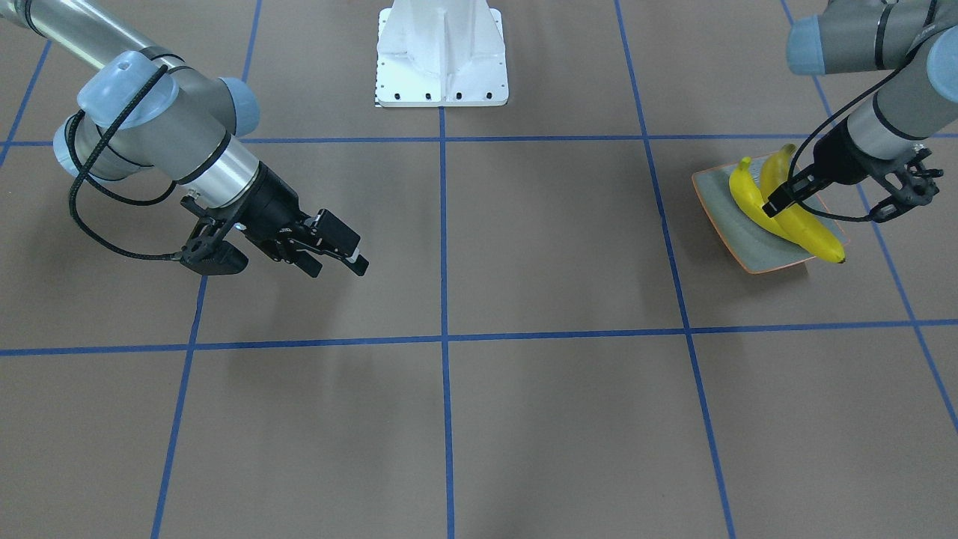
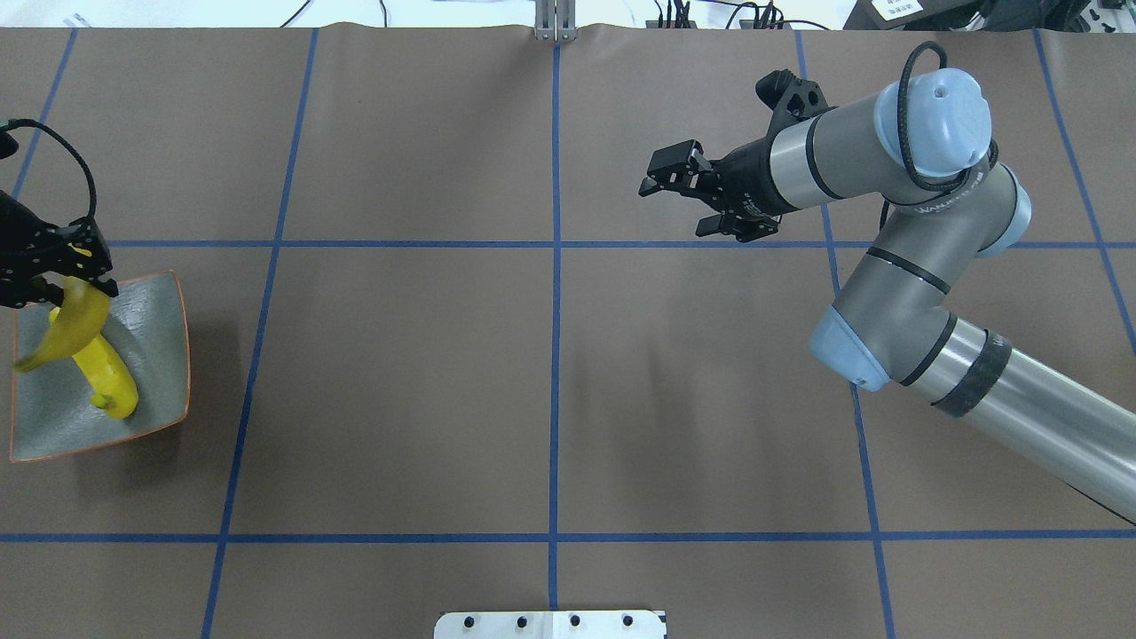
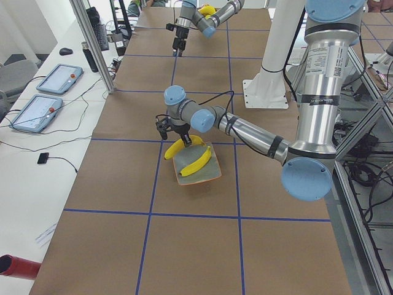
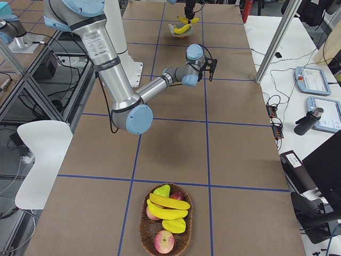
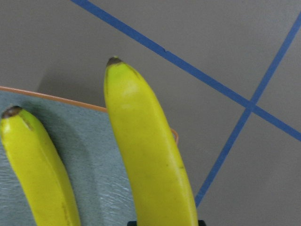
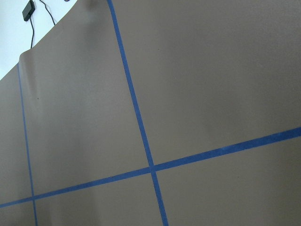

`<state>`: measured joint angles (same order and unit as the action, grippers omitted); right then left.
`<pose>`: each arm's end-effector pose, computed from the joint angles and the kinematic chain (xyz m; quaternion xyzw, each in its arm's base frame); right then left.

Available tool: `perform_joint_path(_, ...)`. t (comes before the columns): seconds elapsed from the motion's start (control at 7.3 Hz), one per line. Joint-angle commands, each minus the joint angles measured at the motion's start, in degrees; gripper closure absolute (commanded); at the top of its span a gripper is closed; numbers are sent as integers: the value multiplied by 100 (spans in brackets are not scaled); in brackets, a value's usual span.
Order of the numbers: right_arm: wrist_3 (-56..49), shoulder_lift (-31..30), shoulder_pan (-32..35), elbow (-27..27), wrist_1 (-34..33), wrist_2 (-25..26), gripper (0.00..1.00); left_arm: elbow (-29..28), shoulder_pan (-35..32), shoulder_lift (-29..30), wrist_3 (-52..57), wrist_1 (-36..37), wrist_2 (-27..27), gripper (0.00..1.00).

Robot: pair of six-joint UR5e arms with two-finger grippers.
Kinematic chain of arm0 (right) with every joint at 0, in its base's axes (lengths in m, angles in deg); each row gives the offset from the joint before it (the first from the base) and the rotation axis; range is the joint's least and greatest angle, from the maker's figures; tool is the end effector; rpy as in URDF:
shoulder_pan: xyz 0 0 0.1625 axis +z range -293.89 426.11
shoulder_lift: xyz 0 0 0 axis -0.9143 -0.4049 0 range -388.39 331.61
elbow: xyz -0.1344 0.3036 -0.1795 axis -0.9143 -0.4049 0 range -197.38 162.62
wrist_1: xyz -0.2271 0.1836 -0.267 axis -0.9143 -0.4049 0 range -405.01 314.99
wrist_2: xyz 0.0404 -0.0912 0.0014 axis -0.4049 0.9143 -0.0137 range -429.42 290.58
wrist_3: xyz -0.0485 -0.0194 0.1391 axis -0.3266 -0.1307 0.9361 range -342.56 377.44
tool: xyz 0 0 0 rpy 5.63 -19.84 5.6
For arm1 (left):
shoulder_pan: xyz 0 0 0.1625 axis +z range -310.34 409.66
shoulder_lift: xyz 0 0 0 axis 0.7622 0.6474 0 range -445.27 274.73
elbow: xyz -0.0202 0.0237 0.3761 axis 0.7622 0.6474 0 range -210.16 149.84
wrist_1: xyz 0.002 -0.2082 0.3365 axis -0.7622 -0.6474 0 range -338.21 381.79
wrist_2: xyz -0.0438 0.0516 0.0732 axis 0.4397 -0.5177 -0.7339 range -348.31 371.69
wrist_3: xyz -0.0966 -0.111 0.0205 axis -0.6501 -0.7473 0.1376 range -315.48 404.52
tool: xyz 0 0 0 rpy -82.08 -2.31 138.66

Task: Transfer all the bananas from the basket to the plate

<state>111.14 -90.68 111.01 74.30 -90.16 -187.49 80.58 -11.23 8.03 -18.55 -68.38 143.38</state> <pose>-0.4181 -0.5061 0.2533 0.0250 -0.6161 0.1848 0.7652 0.2124 -0.4522 0.4478 -0.1148 0.3824 -0.1955 0.8958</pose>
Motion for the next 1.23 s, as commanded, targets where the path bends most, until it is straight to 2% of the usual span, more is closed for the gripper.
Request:
perform_joint_path(0.0, -18, -91, 89, 8, -2, 56, 0, 212, 32, -92, 454, 1095, -799, 100)
perform_joint_path(0.55, -18, -126, 80, 34, 7, 91, 0, -140, 287, -216, 375, 1080, -733, 100)
perform_joint_path(0.82, -18, -117, 72, 52, 7, 91, 0, -114, 409, -242, -375, 1124, -733, 100)
perform_joint_path(1.1, -18, -117, 72, 61, 7, 91, 0, -166, 533, -260, -617, 1124, -741, 100)
